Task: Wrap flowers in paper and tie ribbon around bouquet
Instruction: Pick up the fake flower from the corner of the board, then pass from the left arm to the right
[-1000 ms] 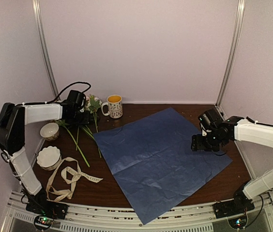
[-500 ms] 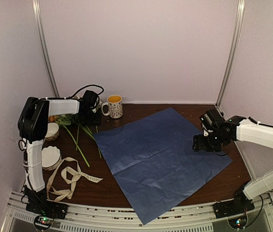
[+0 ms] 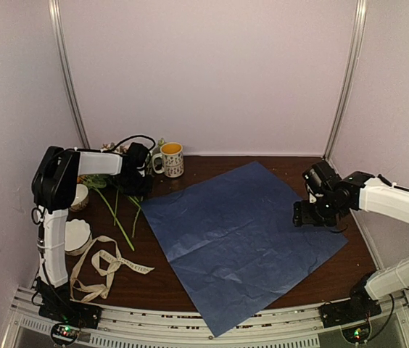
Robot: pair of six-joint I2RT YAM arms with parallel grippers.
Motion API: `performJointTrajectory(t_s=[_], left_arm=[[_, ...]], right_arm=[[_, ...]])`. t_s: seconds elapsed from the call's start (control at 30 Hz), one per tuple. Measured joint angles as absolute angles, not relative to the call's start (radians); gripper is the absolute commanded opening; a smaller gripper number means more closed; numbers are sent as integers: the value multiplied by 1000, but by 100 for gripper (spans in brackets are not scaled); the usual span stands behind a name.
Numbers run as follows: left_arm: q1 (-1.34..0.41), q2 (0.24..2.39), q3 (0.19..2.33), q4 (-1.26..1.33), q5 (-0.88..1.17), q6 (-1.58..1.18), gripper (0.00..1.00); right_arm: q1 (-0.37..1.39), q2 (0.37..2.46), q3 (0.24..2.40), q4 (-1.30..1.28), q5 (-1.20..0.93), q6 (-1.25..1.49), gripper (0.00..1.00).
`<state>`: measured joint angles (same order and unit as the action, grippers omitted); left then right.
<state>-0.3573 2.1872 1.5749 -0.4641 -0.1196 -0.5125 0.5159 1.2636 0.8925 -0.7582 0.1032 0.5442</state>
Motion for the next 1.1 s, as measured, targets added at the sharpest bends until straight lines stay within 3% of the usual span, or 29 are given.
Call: performJointTrajectory(t_s=[0.3, 0.5, 0.63, 0.73, 0.9, 1.1], left_arm=[[-330, 2035, 1453, -411, -166, -522, 0], [-326, 1756, 1410, -351, -342, -475, 0], [-332, 1506, 1290, -236, -345, -425, 0], [-375, 1333, 1199, -153, -290, -377, 0], [-595, 1198, 1106, 47, -52, -318, 0], [-813, 1224, 1041, 262, 248, -313, 0]], right_arm=[[516, 1263, 946, -785, 117, 527, 81], [516, 1229, 952, -796, 118, 522, 81], [518, 1148, 952, -766, 68, 498, 80], [535, 1048, 952, -649, -50, 485, 79], [628, 960, 950, -276, -258, 527, 78], [809, 1115, 1112, 23, -358, 547, 78]])
